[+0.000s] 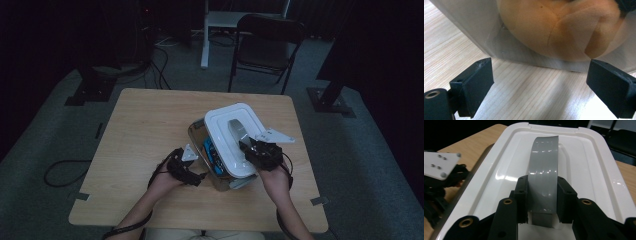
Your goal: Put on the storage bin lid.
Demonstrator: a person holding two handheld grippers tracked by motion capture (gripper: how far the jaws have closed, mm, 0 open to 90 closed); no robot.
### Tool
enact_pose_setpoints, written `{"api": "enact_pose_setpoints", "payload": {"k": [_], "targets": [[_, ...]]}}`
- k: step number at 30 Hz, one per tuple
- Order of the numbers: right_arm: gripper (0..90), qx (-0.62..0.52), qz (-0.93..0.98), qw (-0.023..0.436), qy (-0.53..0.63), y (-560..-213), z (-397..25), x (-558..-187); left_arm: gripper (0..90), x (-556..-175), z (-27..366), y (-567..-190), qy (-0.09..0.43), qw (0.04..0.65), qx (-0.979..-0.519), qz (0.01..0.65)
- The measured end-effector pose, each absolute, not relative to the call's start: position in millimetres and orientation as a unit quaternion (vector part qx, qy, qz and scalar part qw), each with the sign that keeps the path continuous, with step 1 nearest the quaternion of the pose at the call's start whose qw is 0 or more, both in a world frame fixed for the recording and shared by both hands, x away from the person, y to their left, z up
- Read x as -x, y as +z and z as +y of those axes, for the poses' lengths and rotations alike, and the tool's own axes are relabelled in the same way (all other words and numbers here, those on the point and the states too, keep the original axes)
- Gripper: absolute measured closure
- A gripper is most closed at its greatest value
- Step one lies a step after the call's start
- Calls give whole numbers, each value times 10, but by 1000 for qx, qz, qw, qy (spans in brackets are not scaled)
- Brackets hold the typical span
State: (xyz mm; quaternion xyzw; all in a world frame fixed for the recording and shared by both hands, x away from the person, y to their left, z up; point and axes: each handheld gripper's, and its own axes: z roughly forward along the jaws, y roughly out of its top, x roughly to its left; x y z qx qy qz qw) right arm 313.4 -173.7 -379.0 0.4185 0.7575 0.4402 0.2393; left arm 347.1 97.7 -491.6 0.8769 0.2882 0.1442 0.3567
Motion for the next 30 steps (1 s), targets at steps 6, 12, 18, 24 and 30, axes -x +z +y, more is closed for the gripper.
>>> {"api": "enact_pose_setpoints", "payload": {"k": [6, 12, 18, 24, 30], "targets": [[672, -410, 763, 228, 444, -3808, -1641, -3150, 78, -3473, 894, -4911, 138, 361, -878, 283], [671, -399, 772, 221, 442, -3833, -1591, -3165, 79, -3459, 949, -4905, 139, 366, -873, 290], [671, -395, 782, 208, 436, -3893, -1508, -3246, 79, -3453, 1035, -4906, 138, 365, -870, 300], [671, -393, 791, 194, 427, -3971, -1430, -3289, 79, -3436, 1098, -4931, 139, 362, -870, 304], [671, -391, 794, 186, 426, -3982, -1427, -3304, 79, -3430, 1160, -4946, 138, 363, -867, 312]]}}
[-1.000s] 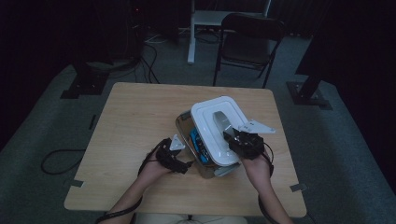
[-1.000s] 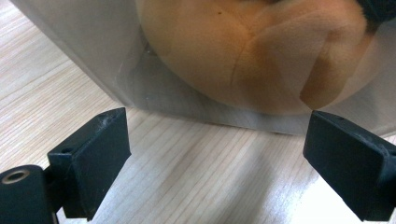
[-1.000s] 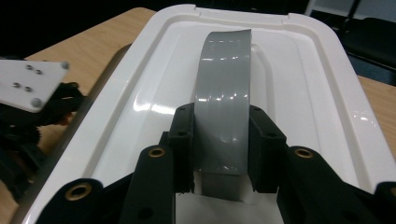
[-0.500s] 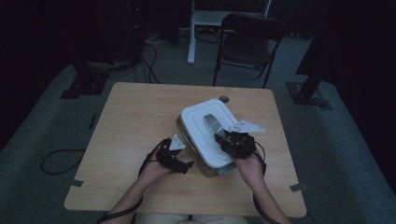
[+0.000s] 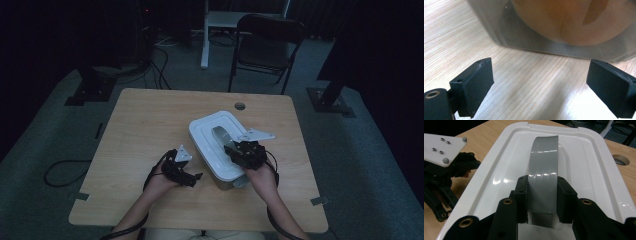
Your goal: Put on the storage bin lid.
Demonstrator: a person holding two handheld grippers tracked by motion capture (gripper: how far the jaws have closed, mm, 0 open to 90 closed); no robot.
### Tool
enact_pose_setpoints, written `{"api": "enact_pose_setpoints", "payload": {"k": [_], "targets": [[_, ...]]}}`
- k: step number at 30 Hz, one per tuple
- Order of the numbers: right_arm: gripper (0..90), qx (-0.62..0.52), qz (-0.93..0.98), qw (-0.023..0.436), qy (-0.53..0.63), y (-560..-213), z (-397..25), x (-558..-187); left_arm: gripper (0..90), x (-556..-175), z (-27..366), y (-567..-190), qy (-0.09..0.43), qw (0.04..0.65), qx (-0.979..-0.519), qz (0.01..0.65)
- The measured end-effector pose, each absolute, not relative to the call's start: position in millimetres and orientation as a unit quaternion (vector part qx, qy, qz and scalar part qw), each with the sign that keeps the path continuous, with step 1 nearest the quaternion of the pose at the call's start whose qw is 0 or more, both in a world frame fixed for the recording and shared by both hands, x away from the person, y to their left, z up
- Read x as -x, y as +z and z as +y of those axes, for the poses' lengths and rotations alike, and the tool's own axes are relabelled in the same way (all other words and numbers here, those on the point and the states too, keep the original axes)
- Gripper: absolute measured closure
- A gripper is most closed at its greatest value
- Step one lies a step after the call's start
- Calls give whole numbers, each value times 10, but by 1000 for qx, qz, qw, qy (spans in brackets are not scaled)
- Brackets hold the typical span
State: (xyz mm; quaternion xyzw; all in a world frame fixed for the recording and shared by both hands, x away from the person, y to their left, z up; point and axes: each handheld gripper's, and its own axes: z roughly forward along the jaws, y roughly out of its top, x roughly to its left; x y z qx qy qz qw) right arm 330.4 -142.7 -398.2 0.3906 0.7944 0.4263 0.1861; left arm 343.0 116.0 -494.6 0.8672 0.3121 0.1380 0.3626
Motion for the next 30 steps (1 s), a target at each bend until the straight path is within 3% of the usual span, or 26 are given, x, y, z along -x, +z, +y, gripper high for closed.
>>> {"api": "enact_pose_setpoints", "payload": {"k": [12, 19, 25, 30], "targets": [[657, -384, 801, 181, 422, -4025, -1428, -3286, 79, -3432, 1159, -4956, 137, 364, -866, 314], [388, -392, 793, 176, 433, -3992, -1528, -3304, 79, -3451, 1165, -4939, 137, 366, -864, 317], [220, -405, 782, 172, 442, -3960, -1679, -3361, 79, -3458, 1158, -4946, 135, 366, -864, 319], [141, -419, 763, 181, 457, -3910, -1831, -3370, 79, -3466, 1155, -4945, 134, 367, -863, 319]]}}
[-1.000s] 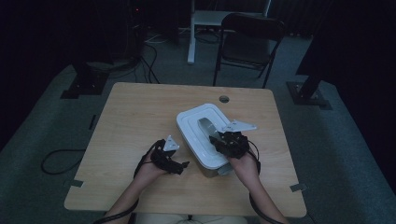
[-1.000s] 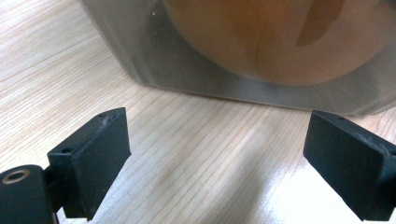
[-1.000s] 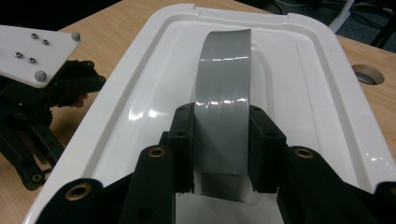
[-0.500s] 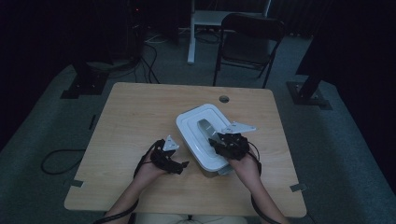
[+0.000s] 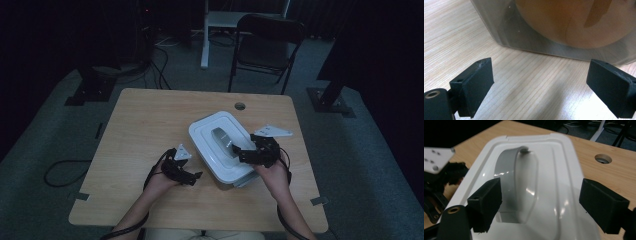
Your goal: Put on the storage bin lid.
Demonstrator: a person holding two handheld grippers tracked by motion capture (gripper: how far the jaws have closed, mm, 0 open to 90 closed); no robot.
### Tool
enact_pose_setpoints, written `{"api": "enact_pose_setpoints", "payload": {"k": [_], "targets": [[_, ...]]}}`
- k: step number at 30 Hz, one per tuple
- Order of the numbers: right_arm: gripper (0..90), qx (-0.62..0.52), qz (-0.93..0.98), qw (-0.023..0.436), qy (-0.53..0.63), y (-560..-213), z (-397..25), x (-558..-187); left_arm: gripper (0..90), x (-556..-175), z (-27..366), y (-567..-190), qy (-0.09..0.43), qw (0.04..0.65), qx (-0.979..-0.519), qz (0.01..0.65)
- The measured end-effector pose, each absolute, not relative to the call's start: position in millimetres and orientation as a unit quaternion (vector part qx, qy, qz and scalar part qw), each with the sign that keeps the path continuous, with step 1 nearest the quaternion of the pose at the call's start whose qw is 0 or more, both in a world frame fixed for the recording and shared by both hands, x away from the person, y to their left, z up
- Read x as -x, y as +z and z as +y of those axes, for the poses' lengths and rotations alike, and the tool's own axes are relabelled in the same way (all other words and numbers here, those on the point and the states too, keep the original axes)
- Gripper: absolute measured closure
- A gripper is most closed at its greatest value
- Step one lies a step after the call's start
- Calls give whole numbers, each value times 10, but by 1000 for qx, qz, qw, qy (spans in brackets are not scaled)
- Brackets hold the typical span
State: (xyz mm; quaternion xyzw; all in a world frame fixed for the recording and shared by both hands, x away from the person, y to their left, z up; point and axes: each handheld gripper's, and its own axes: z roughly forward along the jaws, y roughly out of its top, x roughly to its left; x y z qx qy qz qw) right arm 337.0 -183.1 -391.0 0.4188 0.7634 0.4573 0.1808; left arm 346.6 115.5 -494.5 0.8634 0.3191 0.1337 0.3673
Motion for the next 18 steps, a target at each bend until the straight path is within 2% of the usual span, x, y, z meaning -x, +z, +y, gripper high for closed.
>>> {"api": "enact_pose_setpoints", "payload": {"k": [1, 7, 18], "targets": [[113, -415, 765, 179, 459, -3905, -1856, -3373, 79, -3467, 1153, -4945, 134, 367, -864, 319], [114, -432, 744, 230, 456, -3904, -2060, -3419, 79, -3483, 1142, -4942, 132, 370, -862, 322], [114, -477, 714, 259, 441, -4146, -2437, -3726, 79, -3508, 1107, -4938, 132, 371, -862, 320]]}}
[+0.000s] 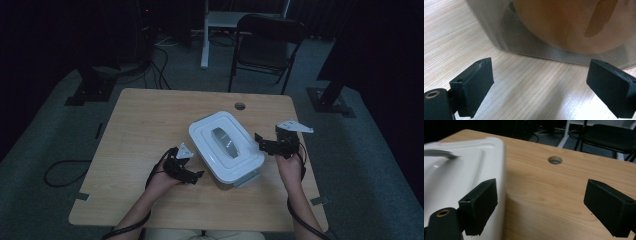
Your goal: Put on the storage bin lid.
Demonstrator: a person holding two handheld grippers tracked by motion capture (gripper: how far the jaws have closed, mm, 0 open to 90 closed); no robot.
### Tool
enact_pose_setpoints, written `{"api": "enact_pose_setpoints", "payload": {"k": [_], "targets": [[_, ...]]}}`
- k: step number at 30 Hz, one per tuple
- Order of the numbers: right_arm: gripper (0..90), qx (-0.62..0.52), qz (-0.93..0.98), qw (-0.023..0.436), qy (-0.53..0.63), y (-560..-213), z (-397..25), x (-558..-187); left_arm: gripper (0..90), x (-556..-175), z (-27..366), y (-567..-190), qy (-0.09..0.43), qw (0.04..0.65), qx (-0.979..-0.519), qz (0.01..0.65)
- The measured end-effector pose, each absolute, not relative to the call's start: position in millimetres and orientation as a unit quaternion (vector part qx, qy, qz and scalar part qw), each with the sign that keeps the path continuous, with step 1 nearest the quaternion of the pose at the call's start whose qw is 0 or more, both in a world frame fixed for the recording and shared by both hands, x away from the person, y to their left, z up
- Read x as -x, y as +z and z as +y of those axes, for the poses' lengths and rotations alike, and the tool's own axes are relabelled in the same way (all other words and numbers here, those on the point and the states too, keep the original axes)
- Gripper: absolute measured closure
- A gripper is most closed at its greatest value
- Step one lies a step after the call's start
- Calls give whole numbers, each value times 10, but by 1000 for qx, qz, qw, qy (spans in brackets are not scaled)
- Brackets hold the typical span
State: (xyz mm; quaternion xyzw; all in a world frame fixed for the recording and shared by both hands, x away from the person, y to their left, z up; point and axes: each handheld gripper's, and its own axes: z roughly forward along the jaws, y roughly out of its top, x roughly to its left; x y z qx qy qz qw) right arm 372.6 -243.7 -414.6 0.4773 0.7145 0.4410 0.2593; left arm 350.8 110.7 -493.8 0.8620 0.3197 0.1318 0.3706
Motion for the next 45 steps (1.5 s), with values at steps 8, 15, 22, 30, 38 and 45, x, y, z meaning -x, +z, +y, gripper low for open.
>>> {"api": "enact_pose_setpoints", "payload": {"k": [8, 15, 22, 30, 38, 45], "targets": [[114, -510, 706, 251, 422, -4463, -2604, -3864, 79, -3517, 1098, -4925, 131, 373, -861, 319], [114, -526, 711, 238, 401, -4737, -2656, -3947, 79, -3539, 1093, -4937, 130, 375, -859, 323], [114, -526, 725, 223, 386, -4925, -2560, -3973, 79, -3550, 1065, -4928, 129, 375, -861, 320], [129, -514, 732, 210, 394, -4986, -2461, -3943, 79, -3569, 1089, -4913, 132, 374, -859, 324], [138, -506, 738, 191, 404, -5022, -2453, -3882, 79, -3585, 1175, -4897, 135, 377, -854, 333], [137, -488, 748, 175, 415, -5046, -2351, -3761, 79, -3582, 1237, -4873, 137, 375, -853, 337]]}}
